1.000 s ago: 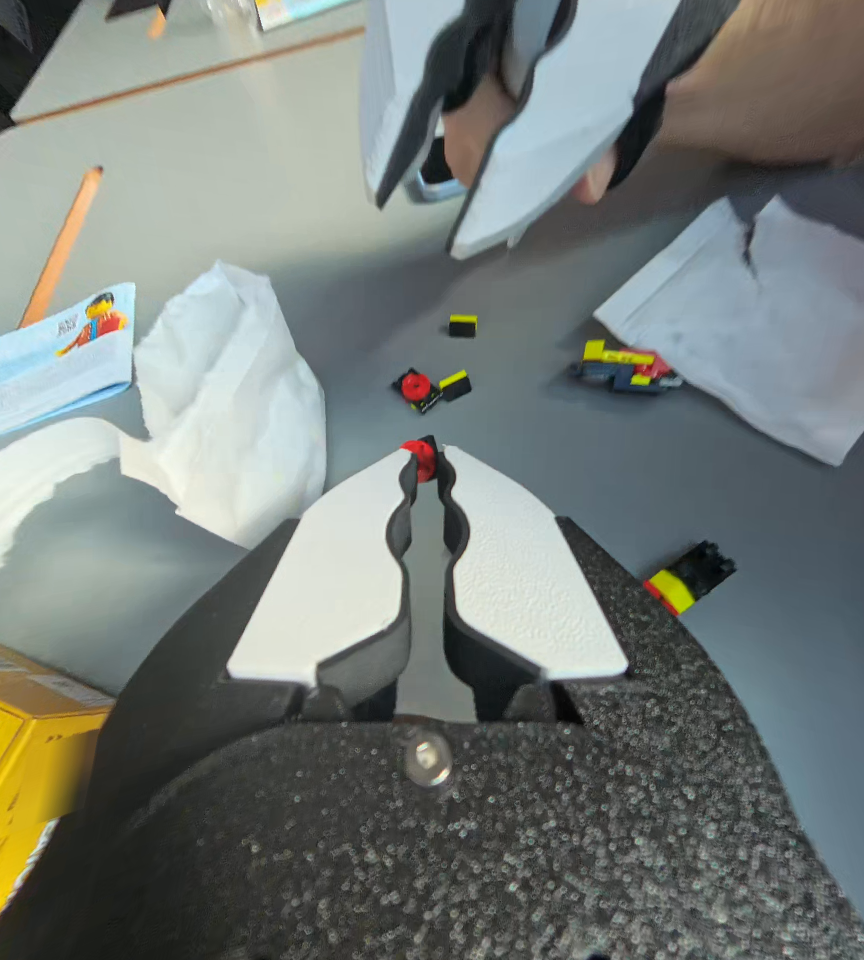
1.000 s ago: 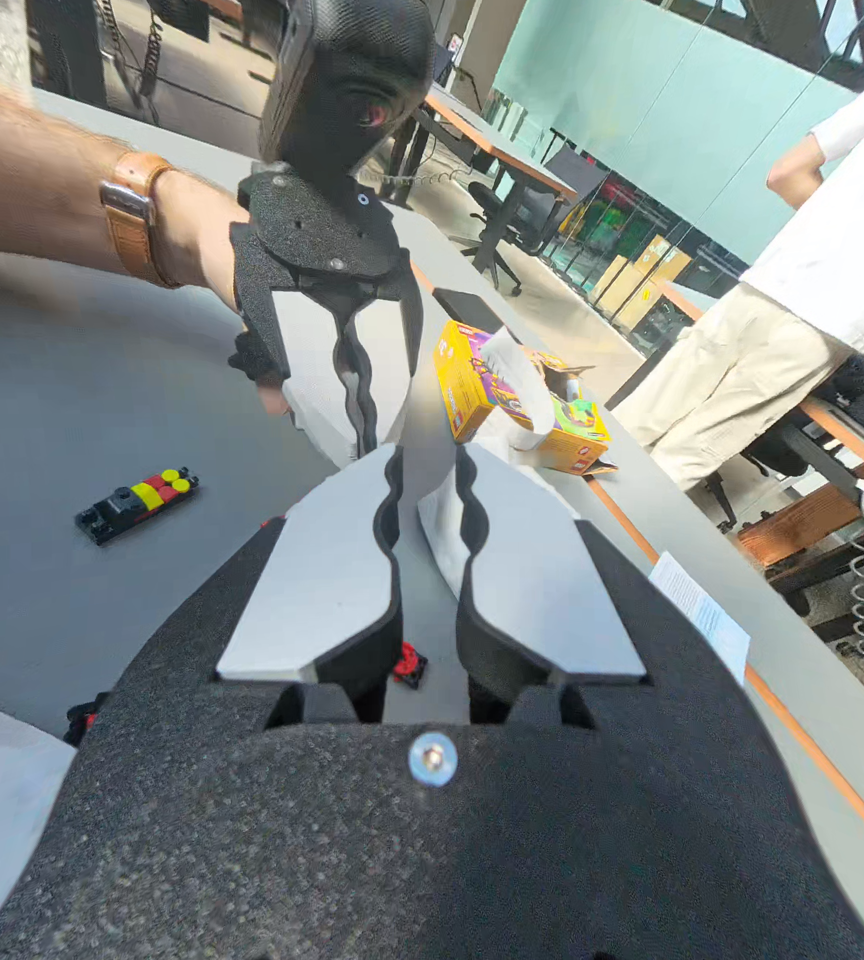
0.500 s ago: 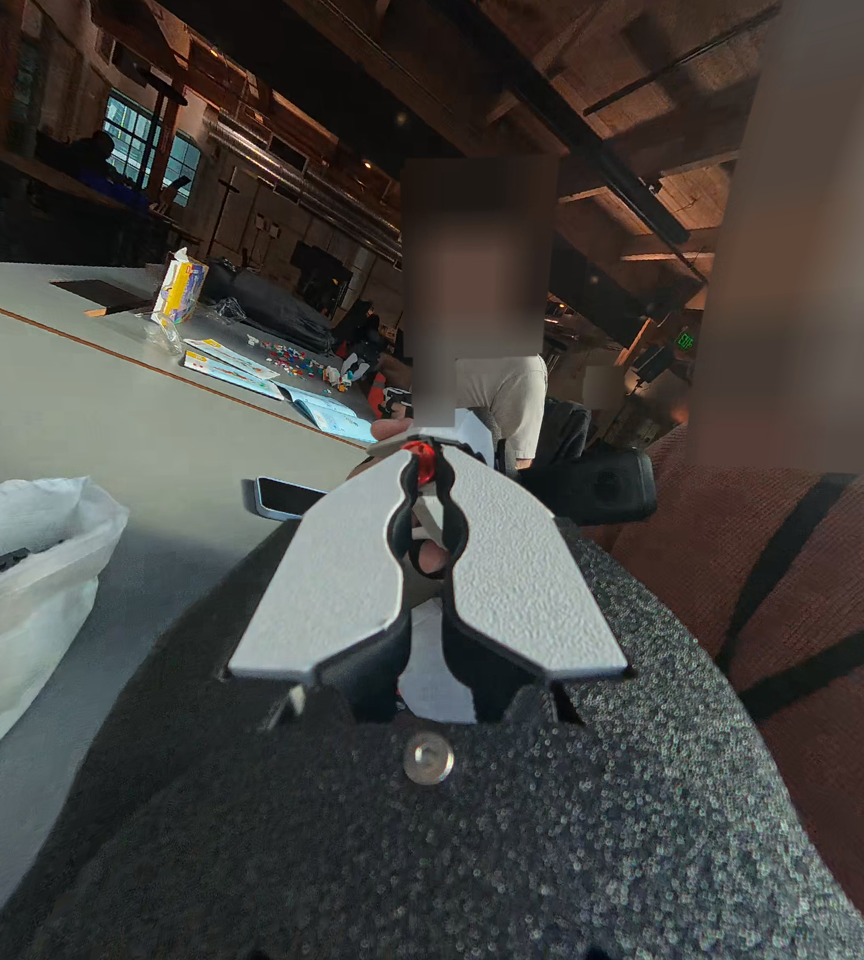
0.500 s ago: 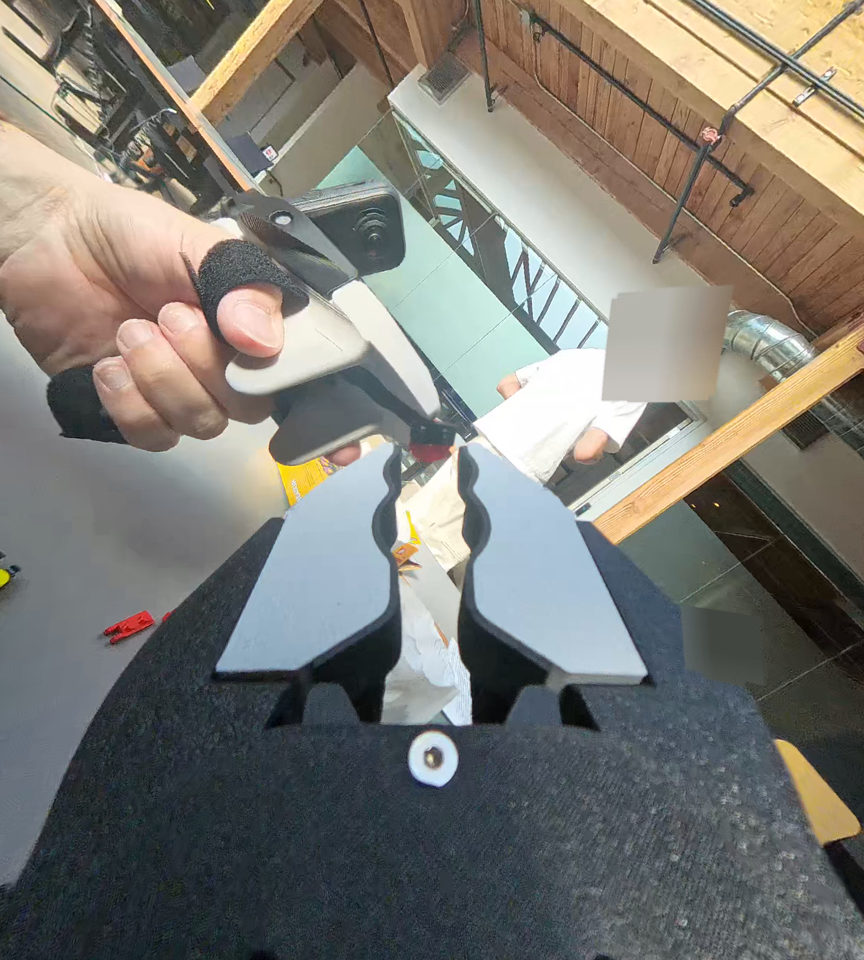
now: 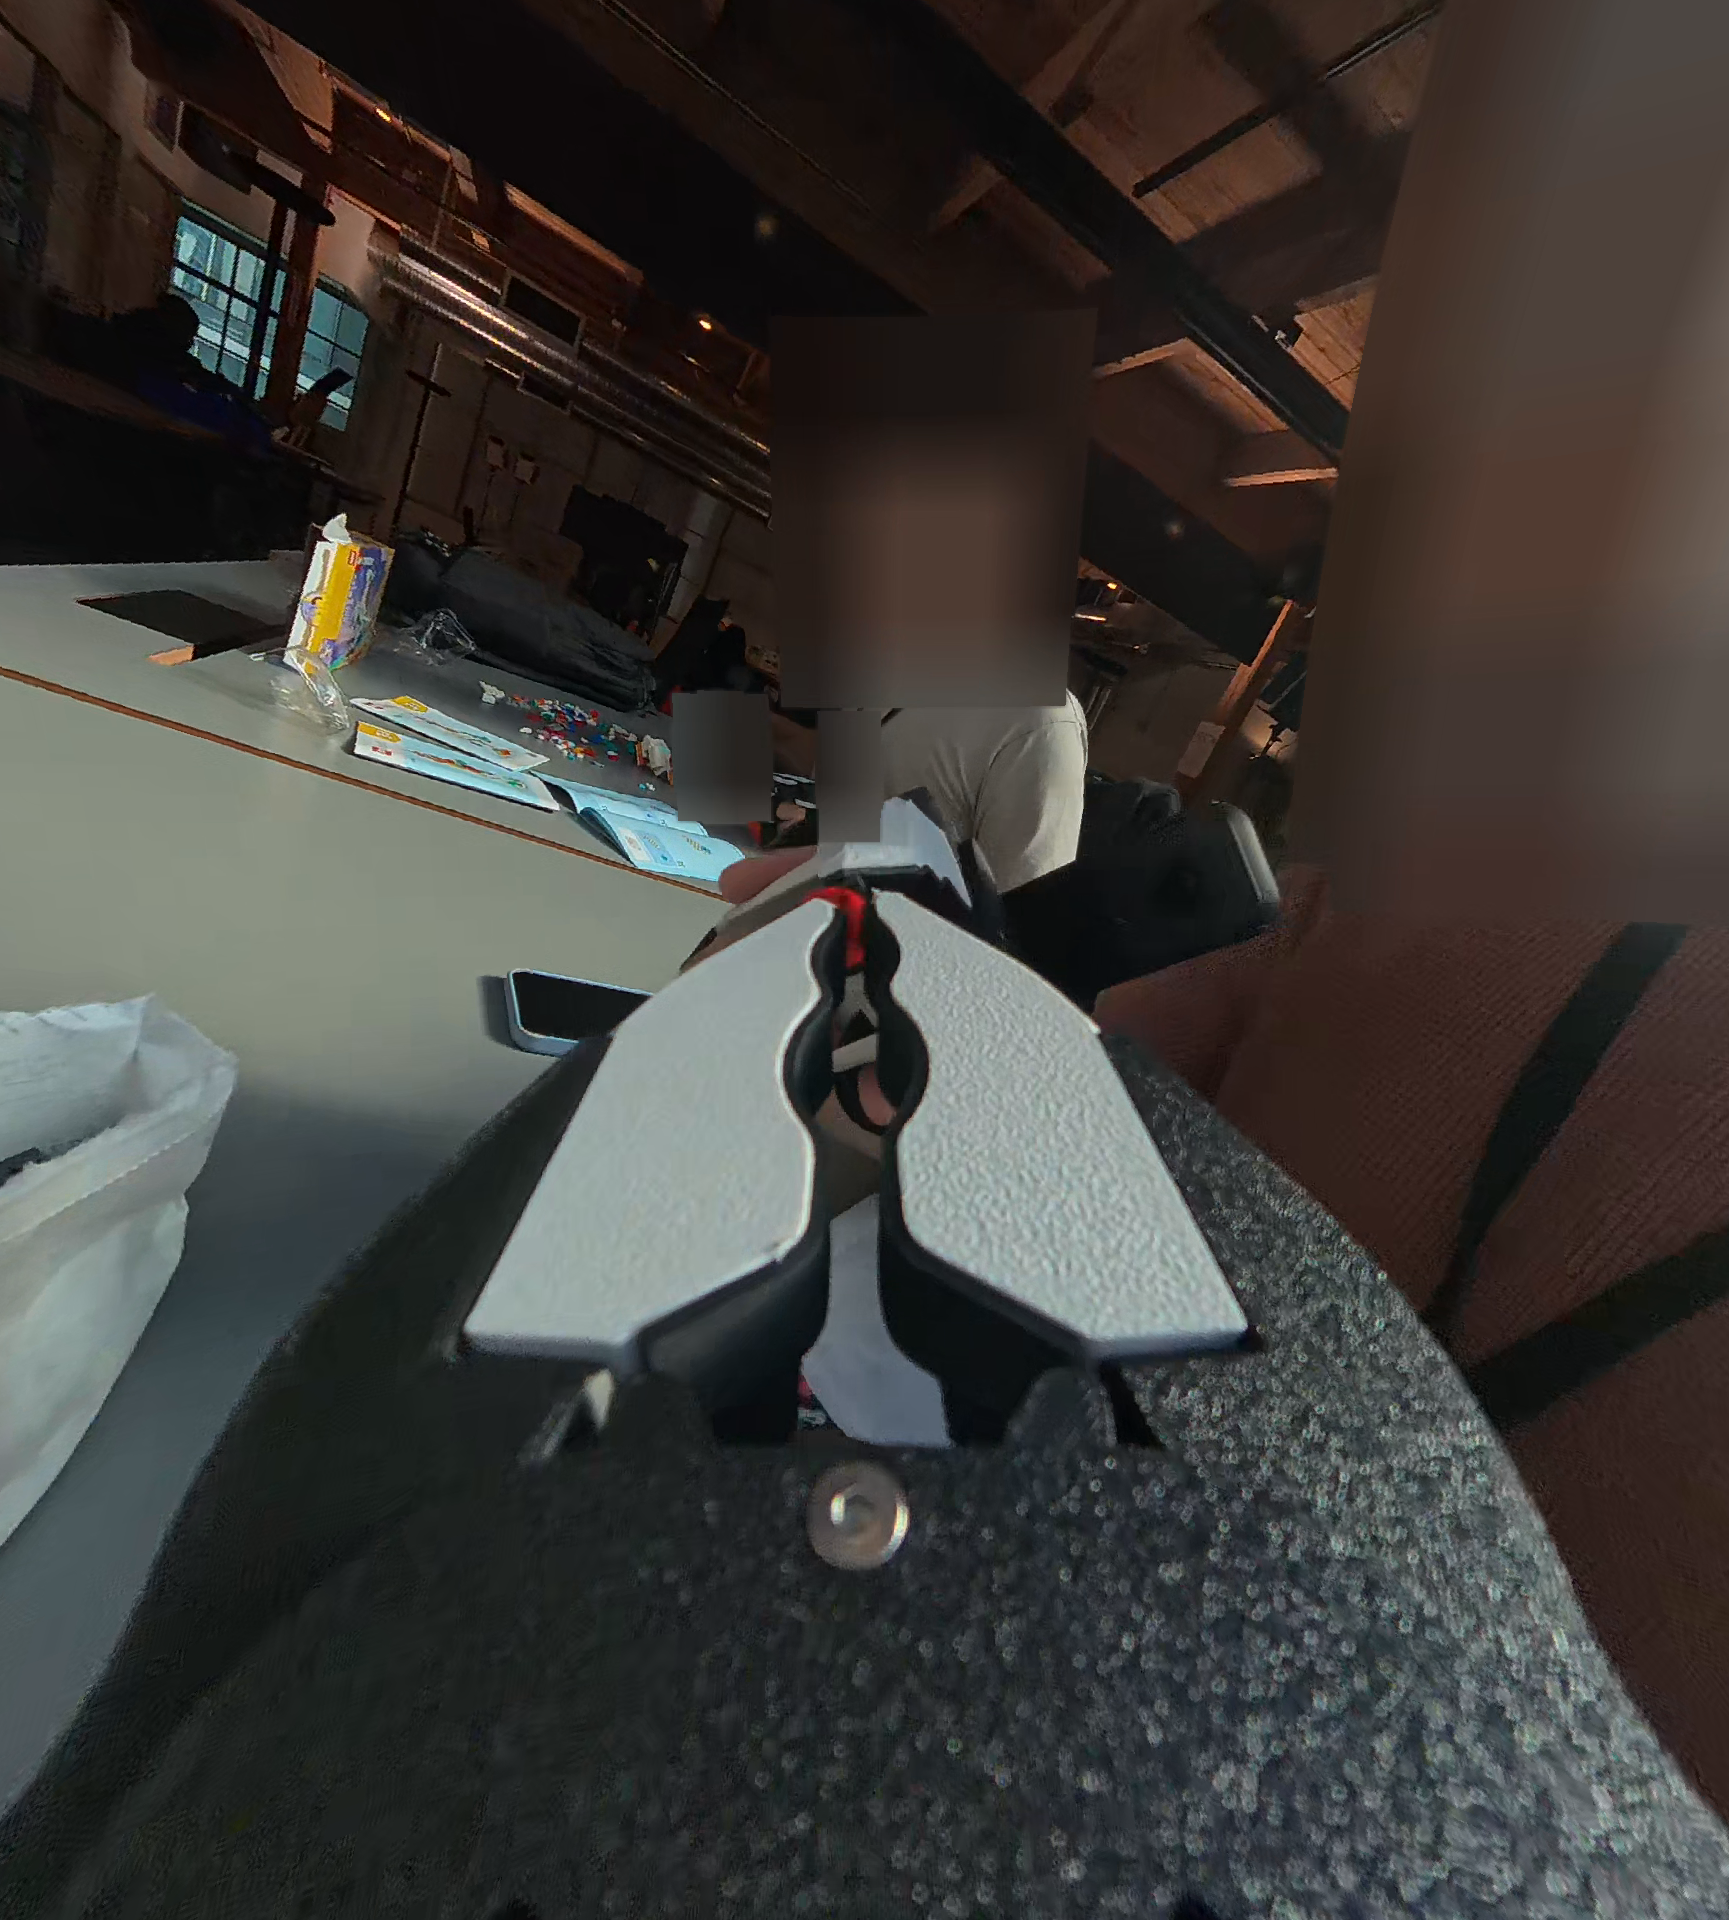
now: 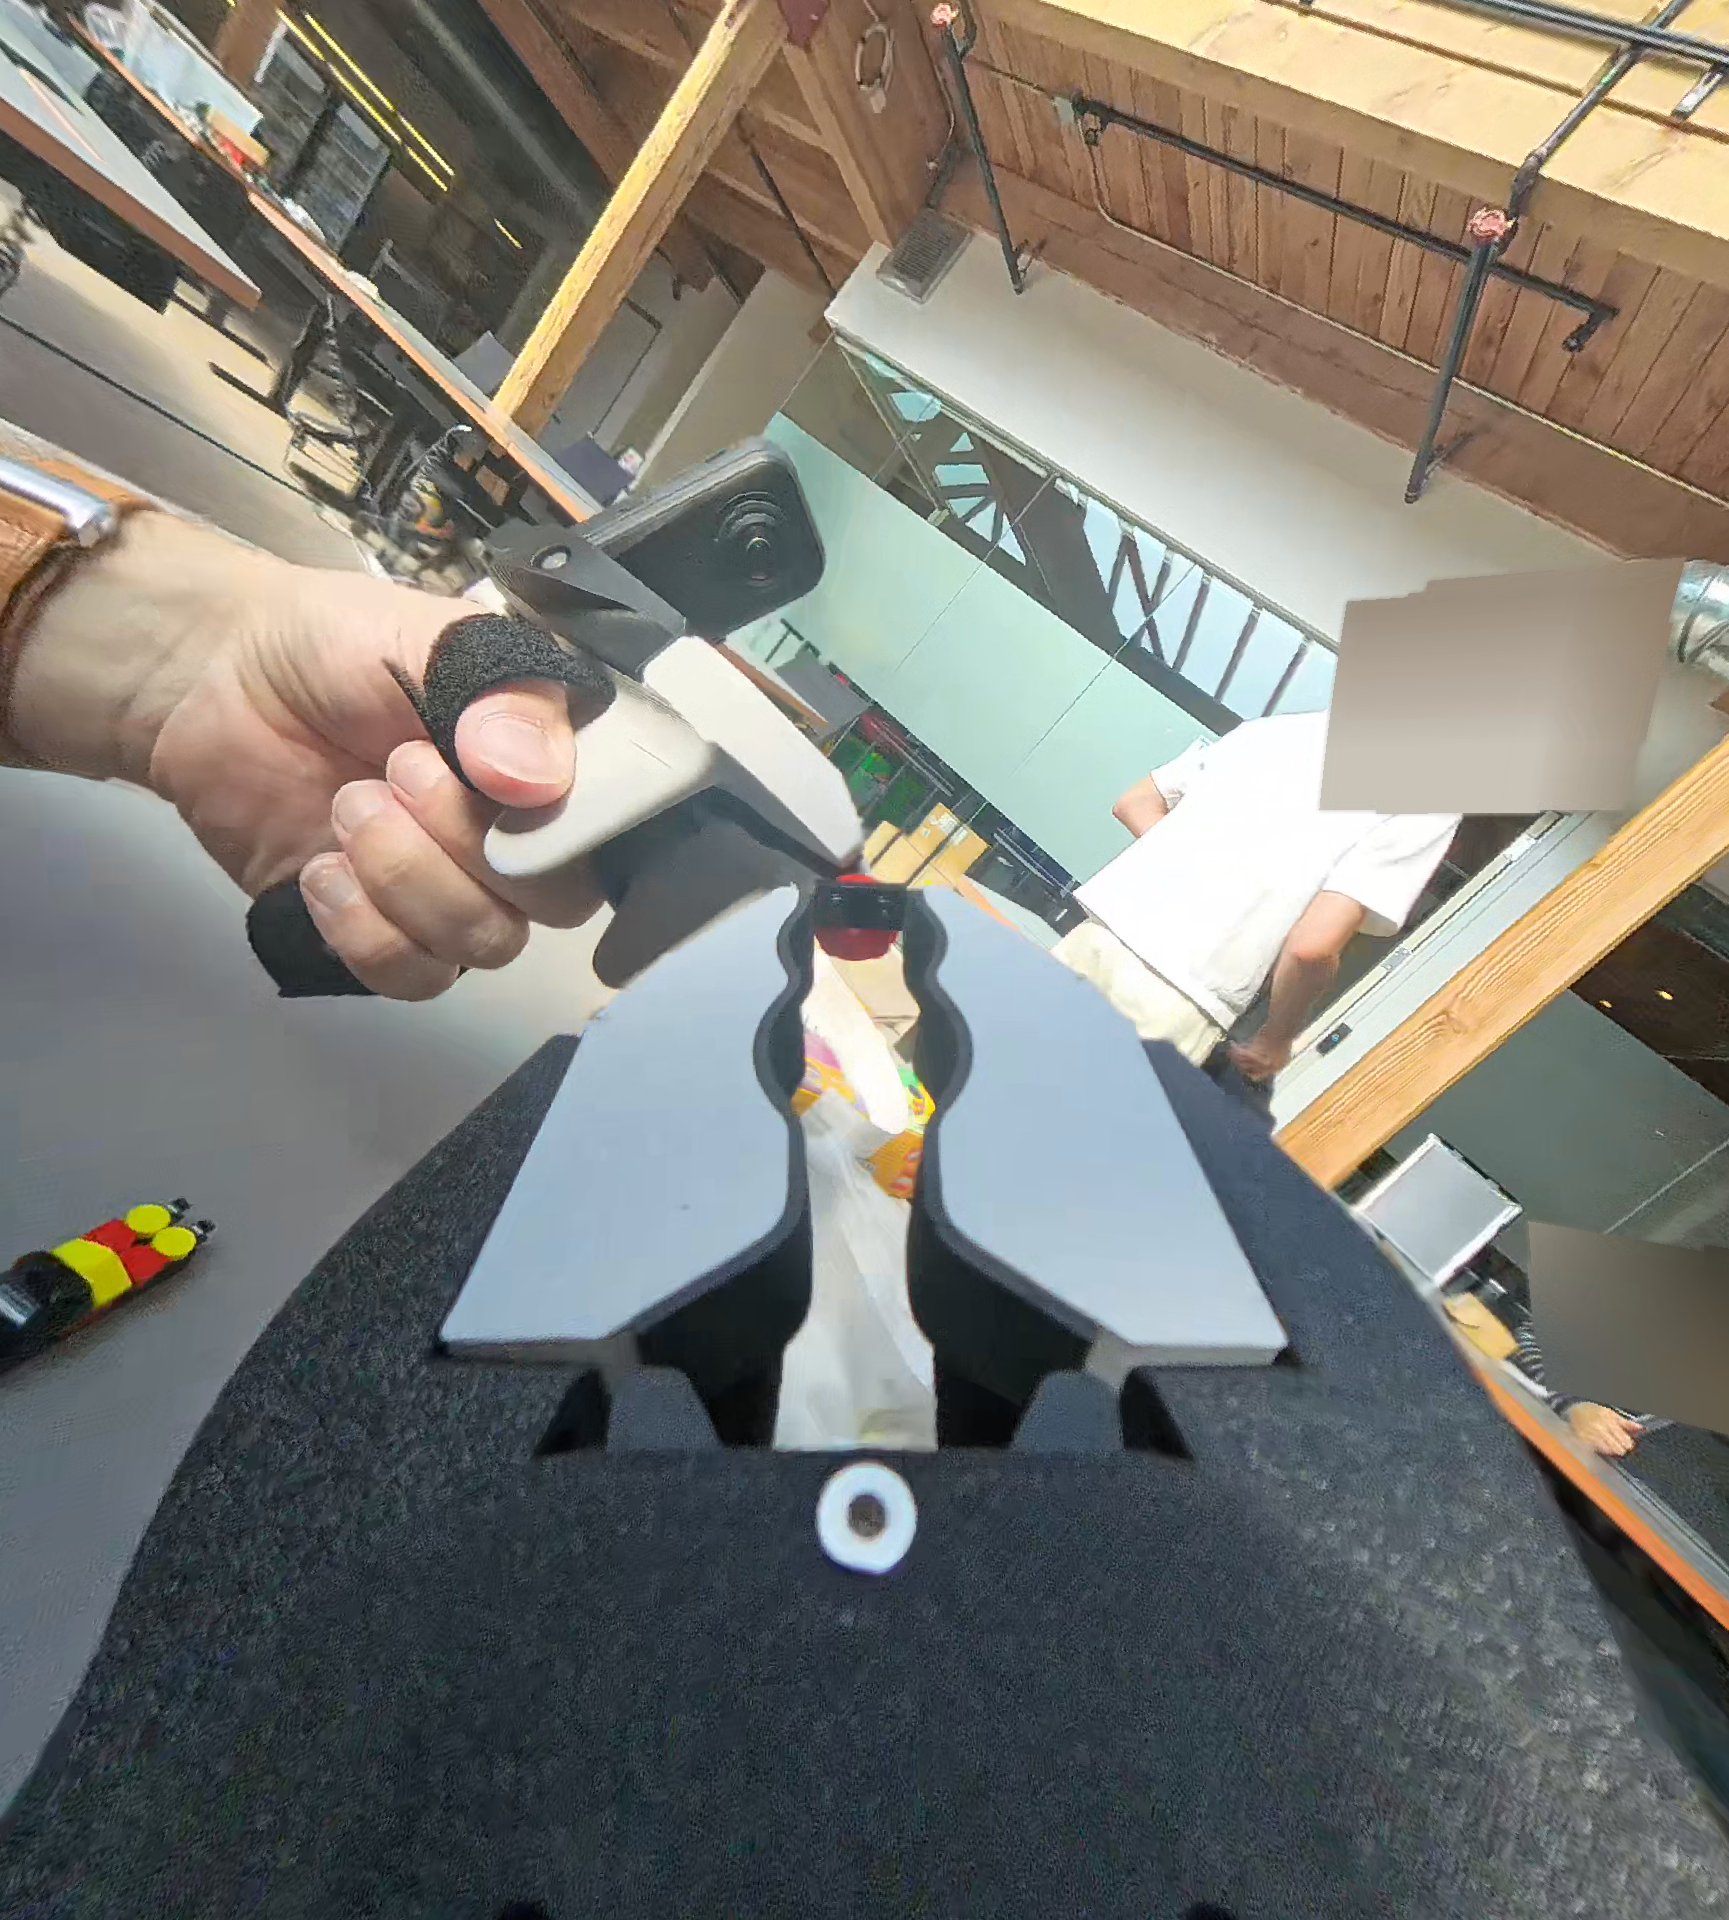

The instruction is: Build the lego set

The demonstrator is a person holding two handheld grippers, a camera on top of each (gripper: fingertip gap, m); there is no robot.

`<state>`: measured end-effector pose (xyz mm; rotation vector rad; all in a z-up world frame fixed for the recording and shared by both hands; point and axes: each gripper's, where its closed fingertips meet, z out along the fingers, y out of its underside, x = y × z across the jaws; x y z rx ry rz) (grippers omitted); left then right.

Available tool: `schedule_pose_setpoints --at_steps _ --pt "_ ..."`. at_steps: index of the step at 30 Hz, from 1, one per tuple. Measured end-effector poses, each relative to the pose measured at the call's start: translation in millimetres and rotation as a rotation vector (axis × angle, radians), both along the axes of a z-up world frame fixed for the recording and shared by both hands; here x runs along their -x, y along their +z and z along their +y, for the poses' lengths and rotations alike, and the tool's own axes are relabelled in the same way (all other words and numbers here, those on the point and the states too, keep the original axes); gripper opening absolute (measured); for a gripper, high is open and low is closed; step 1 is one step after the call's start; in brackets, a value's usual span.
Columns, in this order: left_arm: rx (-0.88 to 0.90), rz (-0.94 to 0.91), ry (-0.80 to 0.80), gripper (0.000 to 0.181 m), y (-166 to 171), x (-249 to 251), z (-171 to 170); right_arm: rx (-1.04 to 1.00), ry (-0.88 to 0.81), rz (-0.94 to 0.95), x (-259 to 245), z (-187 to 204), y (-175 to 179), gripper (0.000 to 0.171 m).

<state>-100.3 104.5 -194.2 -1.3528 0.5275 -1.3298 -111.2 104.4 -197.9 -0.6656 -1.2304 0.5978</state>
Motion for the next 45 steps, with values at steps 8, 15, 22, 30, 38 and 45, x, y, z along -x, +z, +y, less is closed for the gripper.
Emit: schedule_pose_setpoints --at_steps 8,15,22,30,38,45 --pt "-0.103 0.221 0.047 0.028 5 -13 -6 -0.01 0.063 0.042 -11 -2 9 0.016" --pt "0.015 0.032 -0.164 0.008 11 -18 -18 -0.077 0.137 0.07 -14 -21 12 0.016" --pt "0.034 0.054 -0.201 0.017 7 -20 -23 -0.108 0.161 0.057 -15 -27 10 0.016" --pt "0.054 0.053 -0.221 0.024 2 -22 -24 -0.148 0.162 0.057 -15 -32 9 0.016" --pt "0.04 0.032 -0.244 0.016 2 -23 -27 -0.144 0.168 0.054 -15 -32 10 0.015" --pt "0.0 0.002 -0.161 0.015 9 -26 -23 0.091 0.298 0.077 -20 -27 17 0.015"
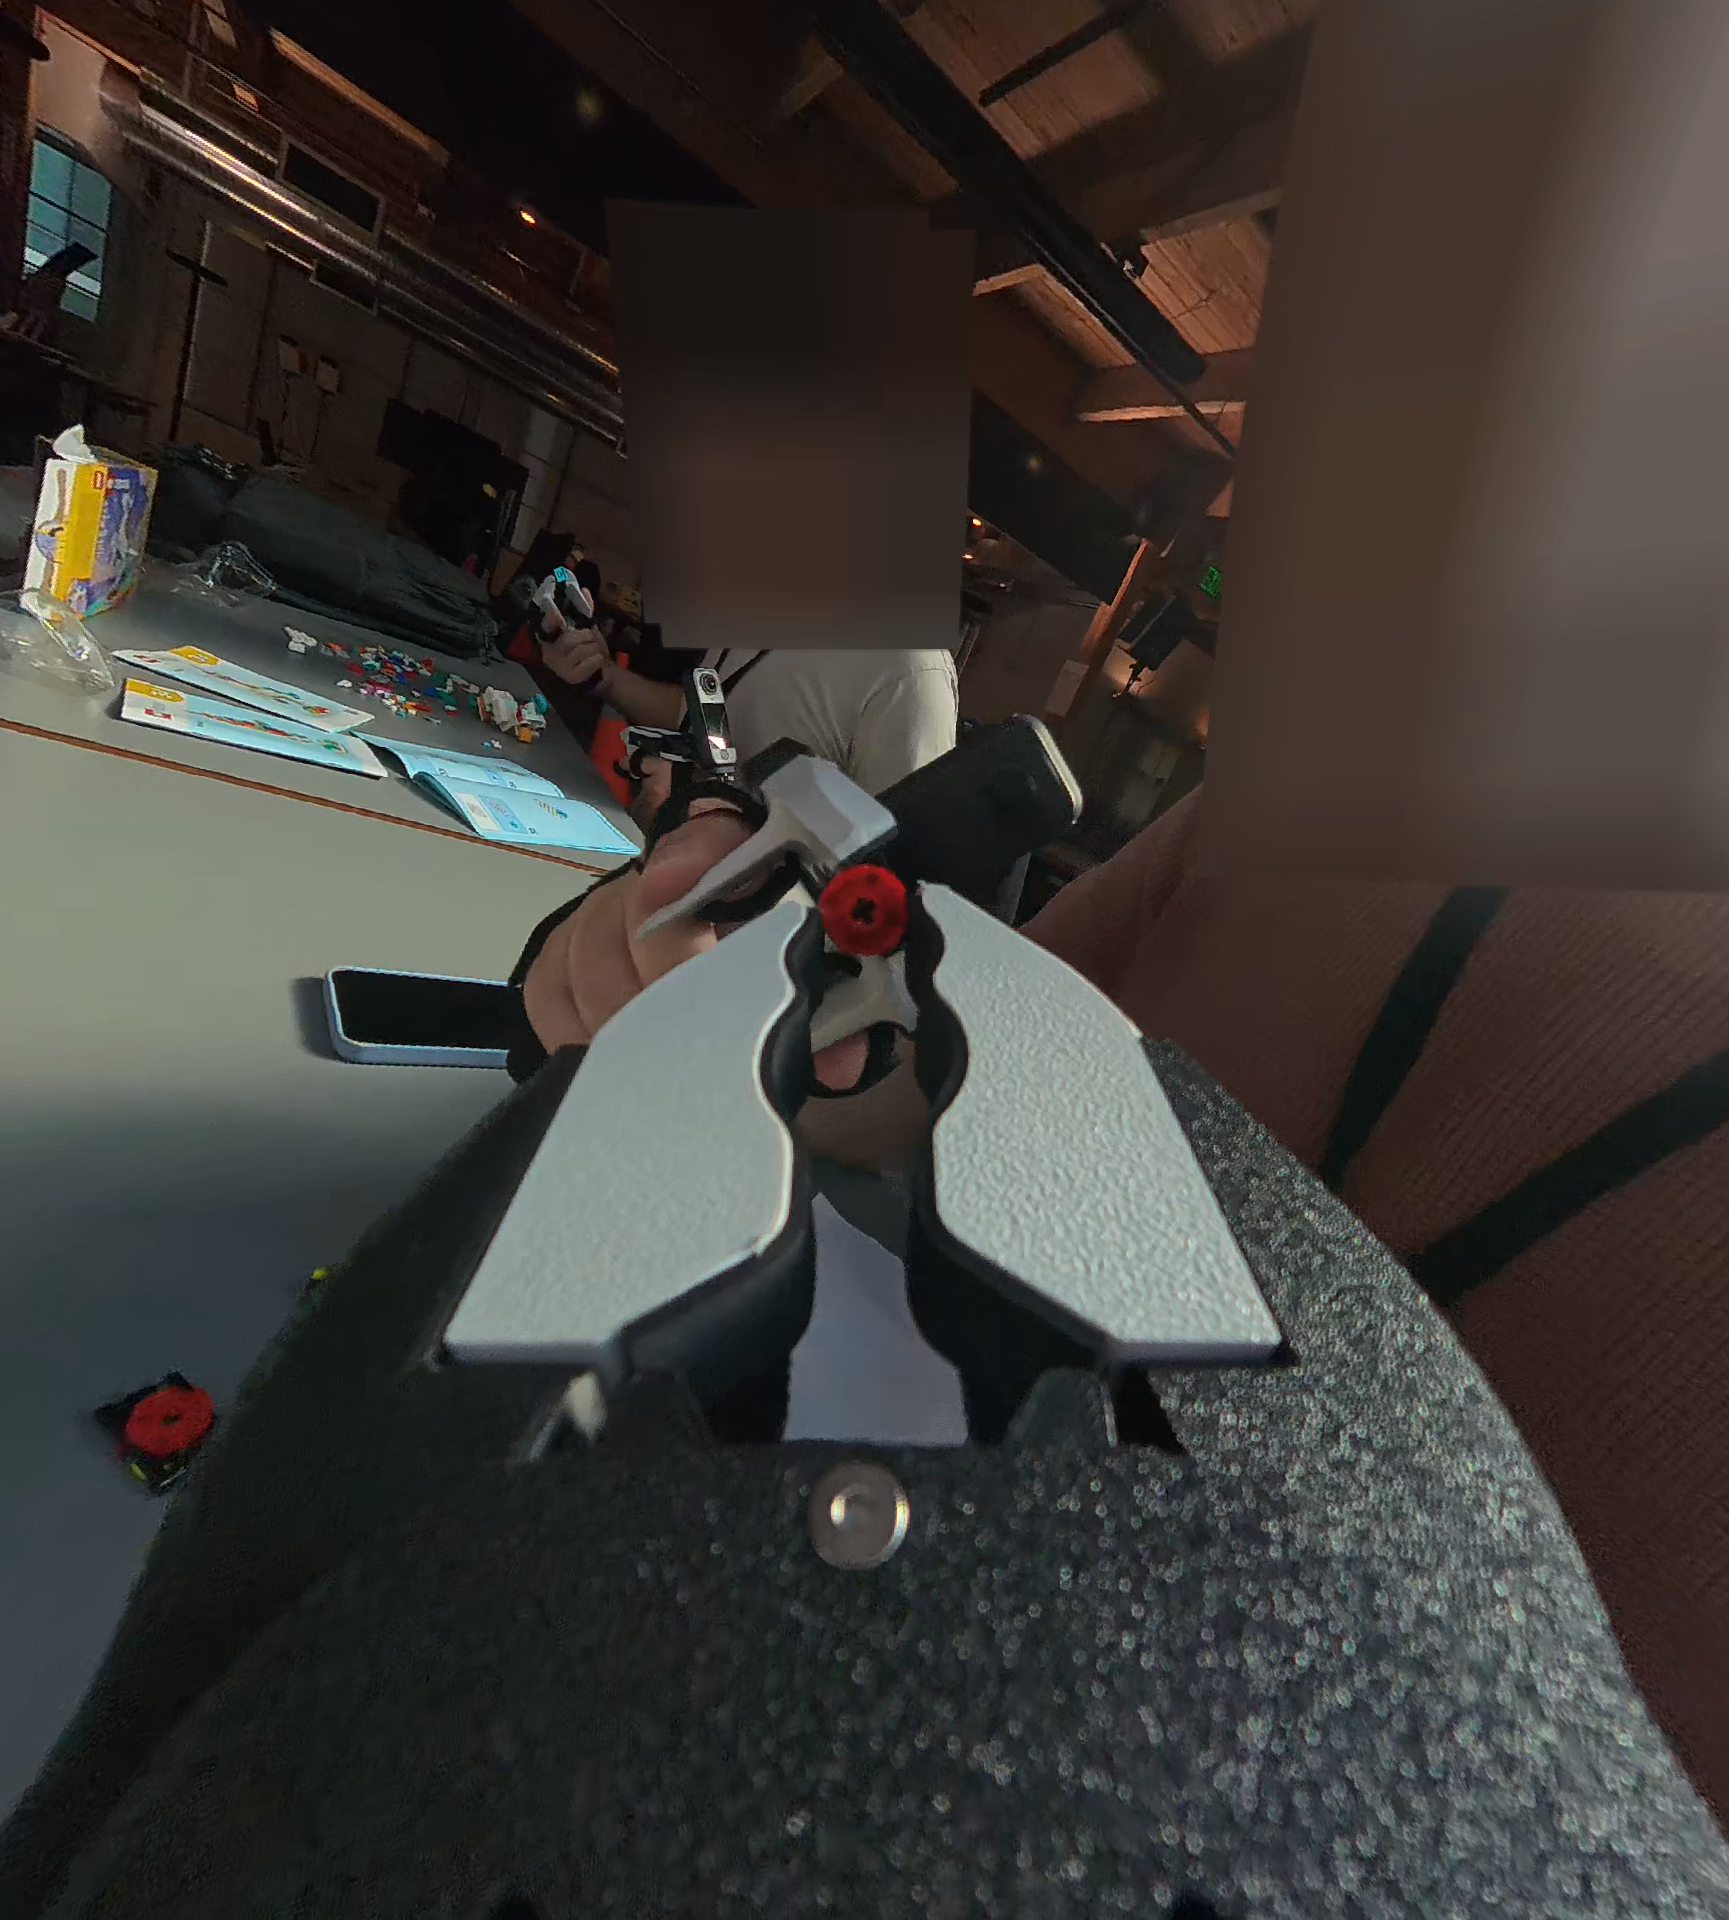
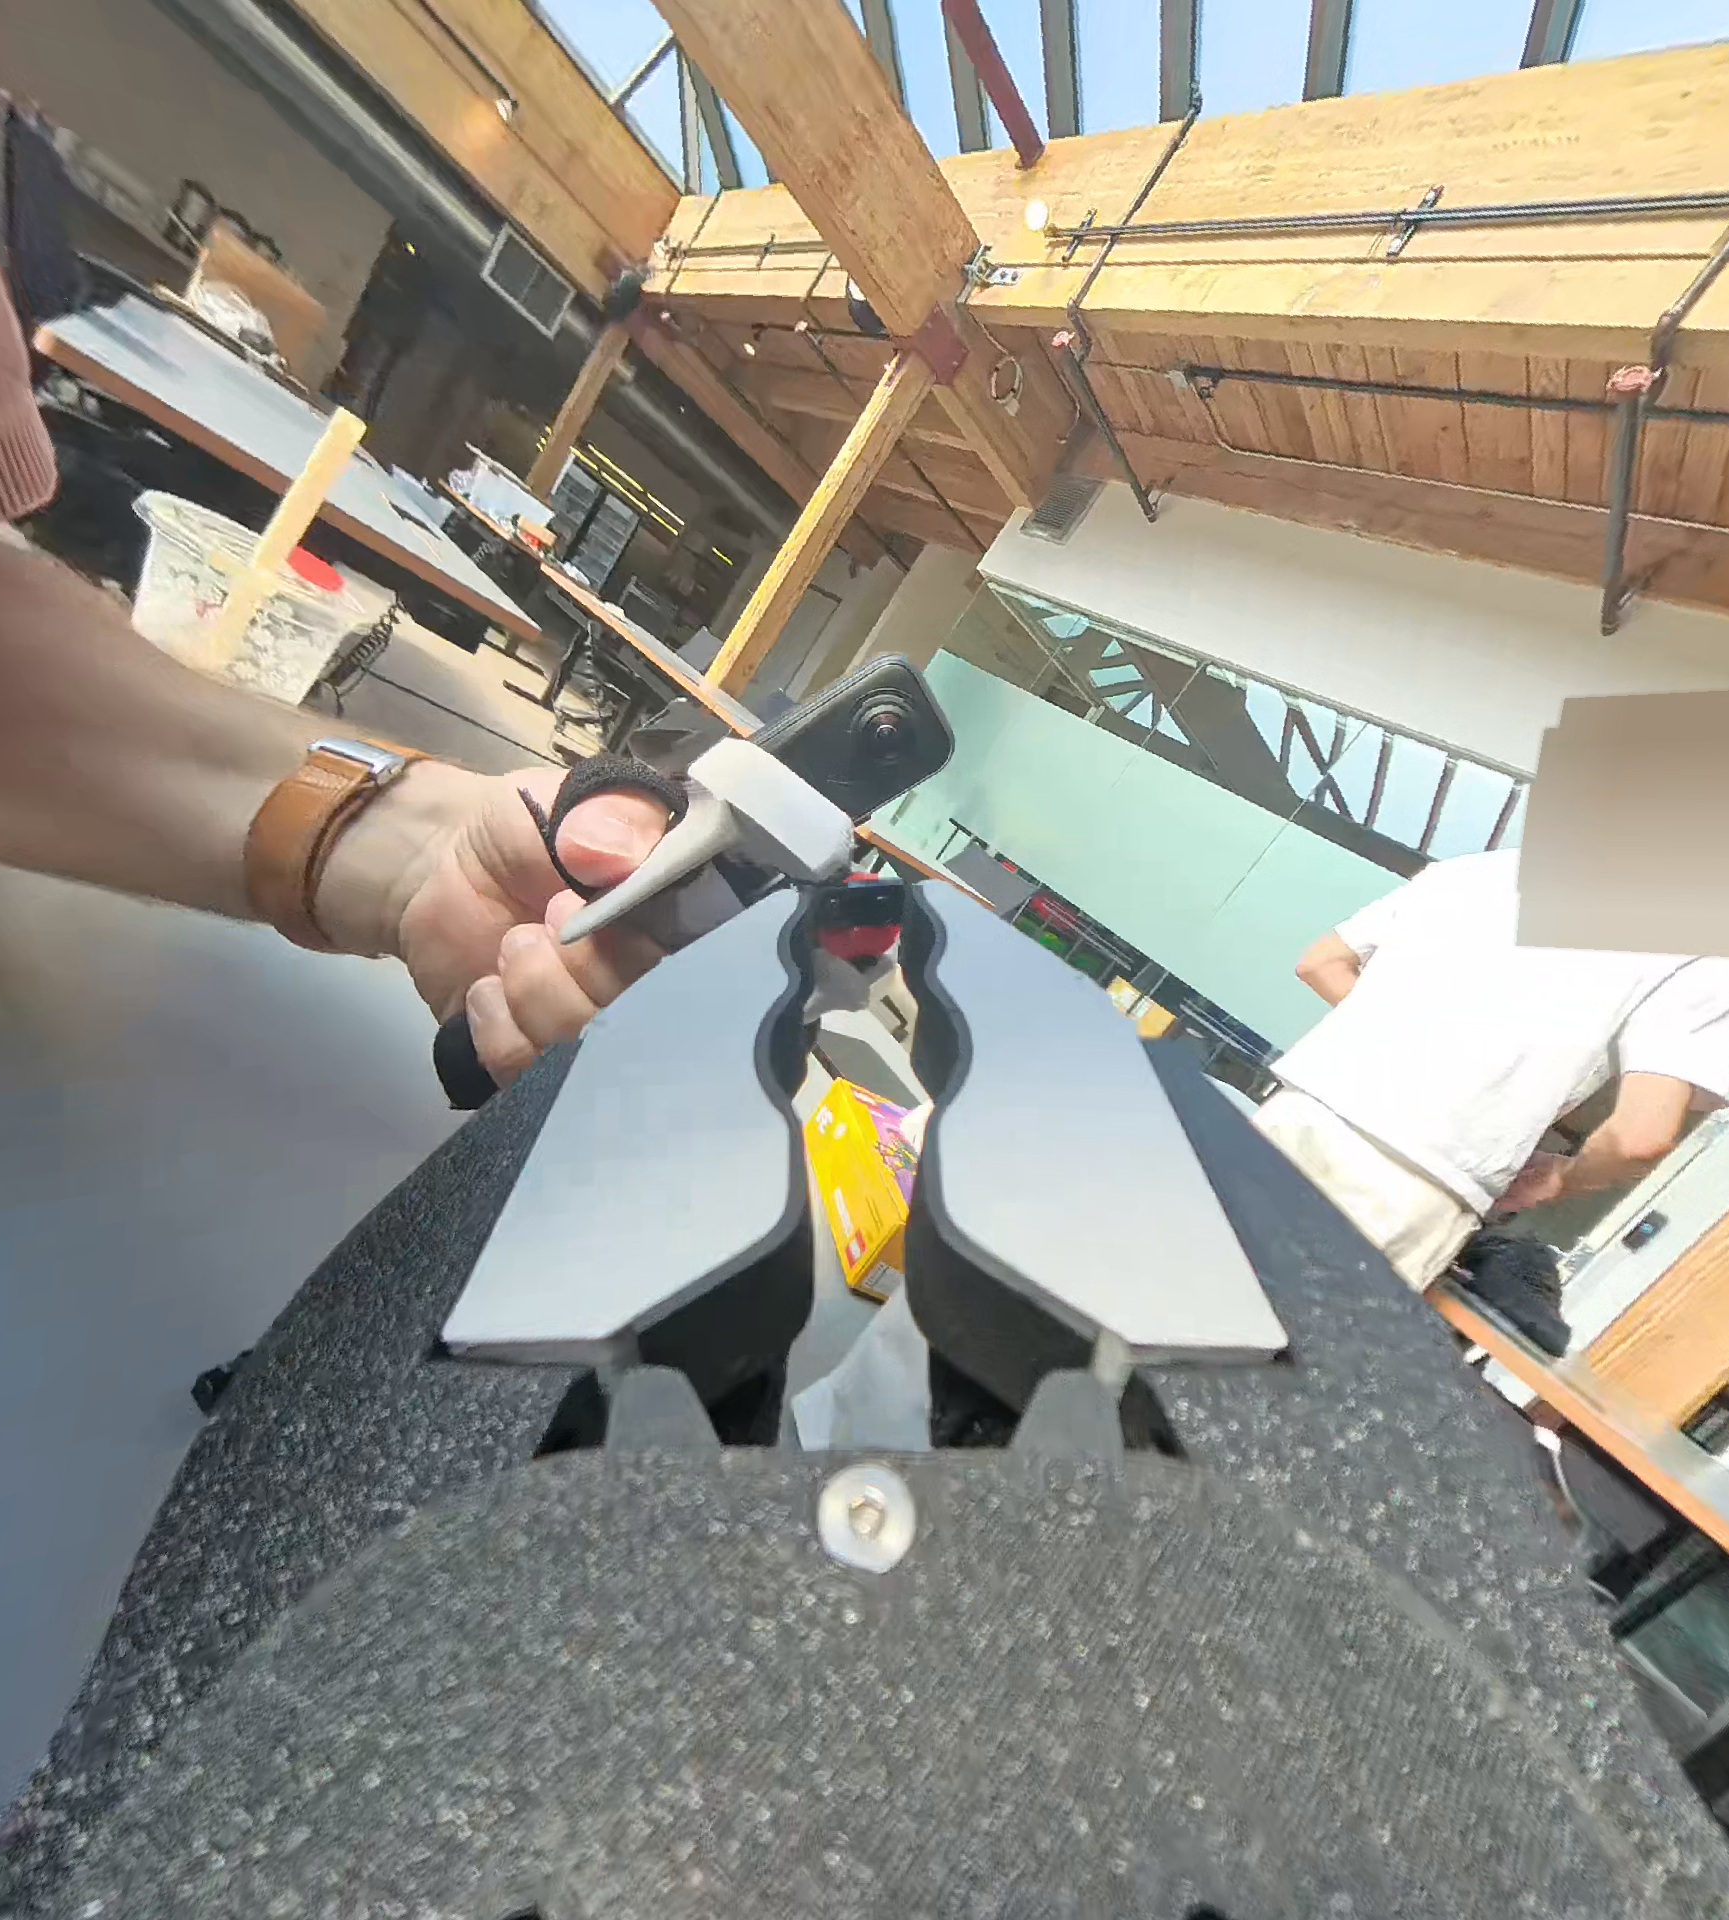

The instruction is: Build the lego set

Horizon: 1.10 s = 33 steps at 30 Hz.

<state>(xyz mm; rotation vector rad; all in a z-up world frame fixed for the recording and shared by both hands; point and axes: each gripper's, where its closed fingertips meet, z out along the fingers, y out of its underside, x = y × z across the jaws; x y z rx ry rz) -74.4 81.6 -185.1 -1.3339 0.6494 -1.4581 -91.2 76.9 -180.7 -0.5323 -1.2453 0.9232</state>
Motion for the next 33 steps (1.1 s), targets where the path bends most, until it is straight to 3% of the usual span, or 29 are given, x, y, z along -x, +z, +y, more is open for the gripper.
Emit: schedule_pose_setpoints --at_steps 4,8,21,24,29,31,33 --pt "0.01 0.001 0.033 0.014 0 0 2 -0.041 -0.049 0.011 0 2 1 0.015" --pt "0.063 -0.041 -0.017 0.015 -3 -1 -2 -0.329 -0.198 -0.016 -1 0 -4 0.016" --pt "-0.002 0.031 0.243 0.014 -3 3 16 -0.342 -0.287 -0.064 -2 16 -5 0.015" --pt "0.004 -0.063 0.344 0.014 13 38 27 -0.31 -0.263 -0.101 0 18 -14 0.015" --pt "-0.055 0.165 0.428 0.015 -6 42 34 -0.073 -0.316 -0.156 3 62 -16 0.016" --pt "-0.137 0.391 0.563 0.015 -11 63 60 0.096 -0.4 -0.298 11 101 -35 0.016" --pt "-0.139 0.612 0.531 0.015 -25 64 80 0.236 -0.38 -0.41 23 121 -48 0.016"
